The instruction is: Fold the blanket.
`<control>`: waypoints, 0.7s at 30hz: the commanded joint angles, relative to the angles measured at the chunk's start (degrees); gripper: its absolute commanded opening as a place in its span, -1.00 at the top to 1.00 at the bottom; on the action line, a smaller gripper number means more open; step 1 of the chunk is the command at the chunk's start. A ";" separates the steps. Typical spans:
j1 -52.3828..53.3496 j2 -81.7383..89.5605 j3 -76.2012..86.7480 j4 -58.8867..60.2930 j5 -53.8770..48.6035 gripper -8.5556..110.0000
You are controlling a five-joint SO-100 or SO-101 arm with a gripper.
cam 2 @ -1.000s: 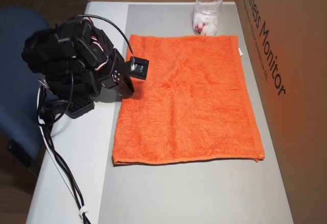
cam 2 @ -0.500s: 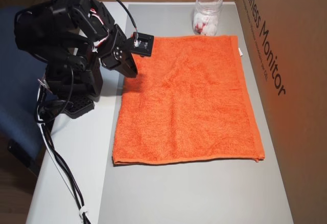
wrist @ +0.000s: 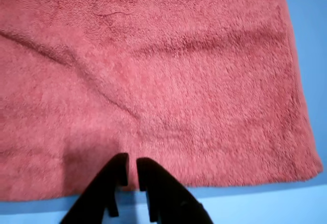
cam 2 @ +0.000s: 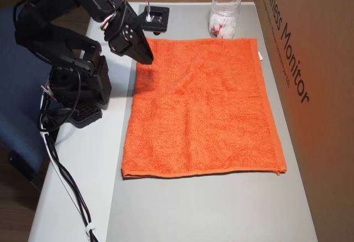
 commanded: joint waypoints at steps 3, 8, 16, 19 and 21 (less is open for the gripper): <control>0.00 -2.81 -9.14 9.32 -0.53 0.86; 0.00 -6.42 -16.61 14.68 -0.44 0.86; -3.43 -9.58 -23.20 14.68 -0.44 0.86; -6.68 -10.63 -25.40 14.68 -0.18 0.86; -8.96 -11.51 -26.54 14.68 0.18 0.86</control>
